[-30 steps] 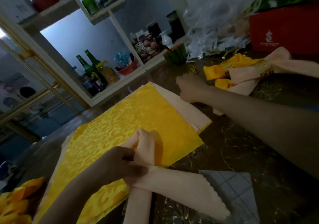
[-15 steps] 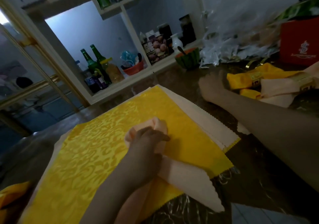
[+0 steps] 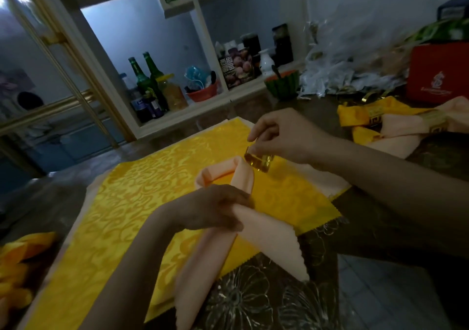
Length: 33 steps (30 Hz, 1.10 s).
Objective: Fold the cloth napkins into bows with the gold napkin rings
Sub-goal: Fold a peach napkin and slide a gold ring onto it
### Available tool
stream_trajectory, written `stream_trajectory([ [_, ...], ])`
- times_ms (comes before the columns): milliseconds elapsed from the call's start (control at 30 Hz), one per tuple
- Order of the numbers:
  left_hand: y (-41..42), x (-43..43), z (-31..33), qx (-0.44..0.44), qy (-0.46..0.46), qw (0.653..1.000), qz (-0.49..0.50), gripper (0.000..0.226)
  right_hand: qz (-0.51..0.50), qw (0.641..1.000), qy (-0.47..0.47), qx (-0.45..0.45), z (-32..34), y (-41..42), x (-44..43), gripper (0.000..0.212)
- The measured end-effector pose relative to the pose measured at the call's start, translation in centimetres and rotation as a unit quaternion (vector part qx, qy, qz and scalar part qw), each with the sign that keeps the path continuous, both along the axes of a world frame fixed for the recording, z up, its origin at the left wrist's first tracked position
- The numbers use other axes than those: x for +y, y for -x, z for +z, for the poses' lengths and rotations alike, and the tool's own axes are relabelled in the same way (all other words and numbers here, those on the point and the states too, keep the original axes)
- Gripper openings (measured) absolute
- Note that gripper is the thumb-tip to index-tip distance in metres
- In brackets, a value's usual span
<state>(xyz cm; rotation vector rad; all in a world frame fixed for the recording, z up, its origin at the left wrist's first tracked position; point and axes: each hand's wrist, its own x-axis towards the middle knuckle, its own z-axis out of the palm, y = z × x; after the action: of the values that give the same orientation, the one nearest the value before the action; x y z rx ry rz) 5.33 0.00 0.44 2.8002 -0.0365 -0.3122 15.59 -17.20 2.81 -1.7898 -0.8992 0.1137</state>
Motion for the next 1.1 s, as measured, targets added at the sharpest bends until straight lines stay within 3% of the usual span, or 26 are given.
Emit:
stream_trajectory([
  [133,0.1,-1.3,-0.6,-0.049,0.013,0.998,0.043,0.033,0.036,0.999,-0.035,0.005,-0.7,3.0,0.2,0.02],
  [233,0.1,-1.9,-1.6,-0.115,-0.002,0.992,0.056,0.03,0.036,0.996,0.041,-0.068,-2.8,4.2,0.1,0.02],
  [333,0.4,-1.6,-2.4,-0.133,0.09,0.984,0.077,0.011,0.063,0.981,0.128,-0.128,-4.7,4.4,-0.1,0.024],
  [500,1.0,-1.0,-2.9,-0.103,0.258,0.949,0.148,0.015,0.064,0.994,0.075,-0.048,-4.8,4.2,0.3,0.007],
  [633,0.7,-0.7,-2.9,-0.083,0.297,0.937,0.163,0.012,0.02,0.985,0.121,-0.12,-4.9,3.9,0.3,0.025],
  [767,0.7,-0.9,-3.2,-0.1,0.314,0.93,0.164,0.01,0.019,0.913,0.27,-0.306,-4.9,3.6,-0.1,0.044],
  [834,0.7,-1.1,-3.1,-0.114,0.31,0.932,0.146,0.01,0.033,0.898,0.299,-0.32,-5.0,3.7,0.0,0.043],
  [900,0.7,-1.4,-2.9,-0.125,0.289,0.939,0.142,0.011,0.039,0.902,0.288,-0.317,-5.1,3.7,0.1,0.038],
  [1034,0.2,-2.3,-1.8,-0.112,0.215,0.962,0.124,0.05,0.054,0.933,0.224,-0.278,-5.7,3.3,0.2,0.029],
  [1100,0.0,-3.0,-1.9,-0.105,0.179,0.974,0.093,0.046,0.045,0.942,0.204,-0.261,-6.1,3.4,0.3,0.024],
])
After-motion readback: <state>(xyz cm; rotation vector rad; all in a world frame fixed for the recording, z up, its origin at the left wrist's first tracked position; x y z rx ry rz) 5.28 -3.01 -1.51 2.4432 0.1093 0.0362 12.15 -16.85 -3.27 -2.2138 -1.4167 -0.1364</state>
